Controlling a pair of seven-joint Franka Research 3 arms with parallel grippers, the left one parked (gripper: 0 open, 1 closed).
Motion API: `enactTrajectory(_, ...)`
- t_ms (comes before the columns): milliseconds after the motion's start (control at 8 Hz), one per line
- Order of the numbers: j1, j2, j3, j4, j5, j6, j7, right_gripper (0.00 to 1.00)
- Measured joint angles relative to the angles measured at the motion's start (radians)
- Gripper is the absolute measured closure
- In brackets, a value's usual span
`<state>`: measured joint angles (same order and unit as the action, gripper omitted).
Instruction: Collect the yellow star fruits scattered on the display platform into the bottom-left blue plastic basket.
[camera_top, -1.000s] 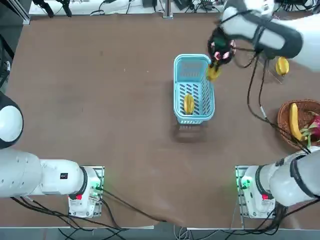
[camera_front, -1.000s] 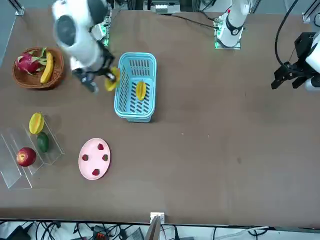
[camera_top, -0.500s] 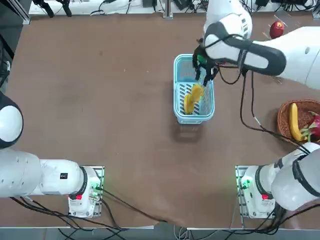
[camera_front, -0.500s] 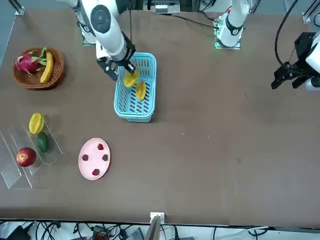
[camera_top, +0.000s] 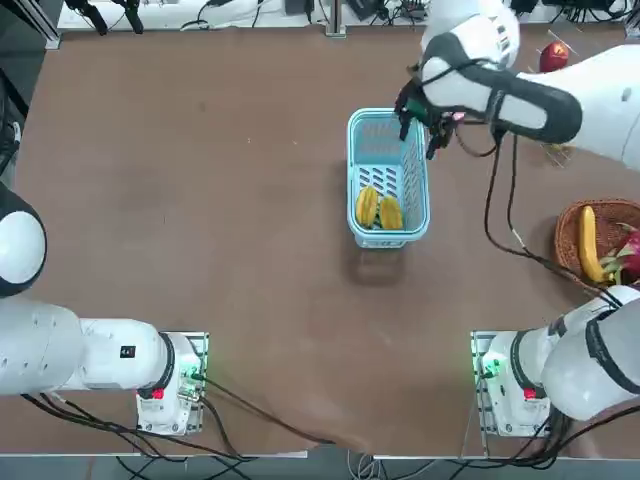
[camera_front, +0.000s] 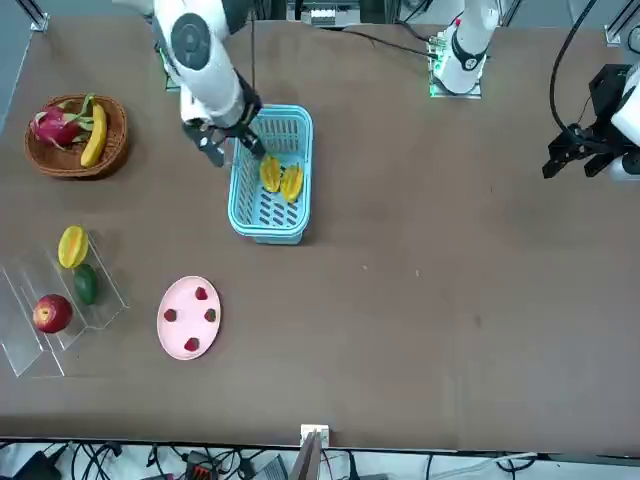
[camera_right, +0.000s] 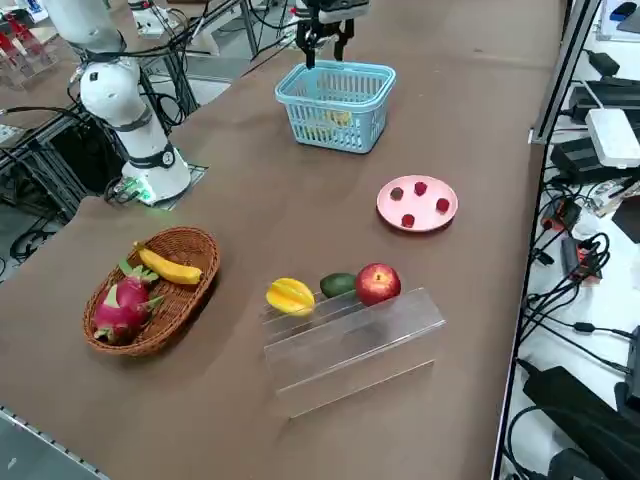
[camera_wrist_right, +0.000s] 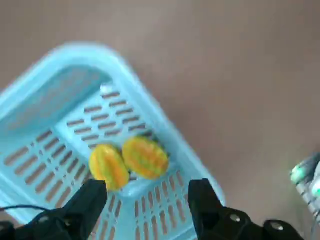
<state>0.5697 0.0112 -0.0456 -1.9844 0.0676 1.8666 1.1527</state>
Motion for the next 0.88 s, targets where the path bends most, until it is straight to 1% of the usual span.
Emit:
enactTrajectory(125,-0.1,-0.002,-0.007,0.007,-0.027,-0.016,-0.114,0.0)
enactTrajectory(250,-0.215,0.006,-0.013,0.008,-0.063,-0.017,-0.249,0.0)
enactTrajectory(375,-0.331,0.027,-0.018,0.009,-0.108,-0.012,-0.399,0.0)
enactTrajectory(625,-0.526,0.093,-0.022,0.013,-0.183,0.064,-0.647,0.0)
enactTrajectory(875,-0.705,0.147,-0.022,0.02,-0.195,0.155,-0.96,0.0)
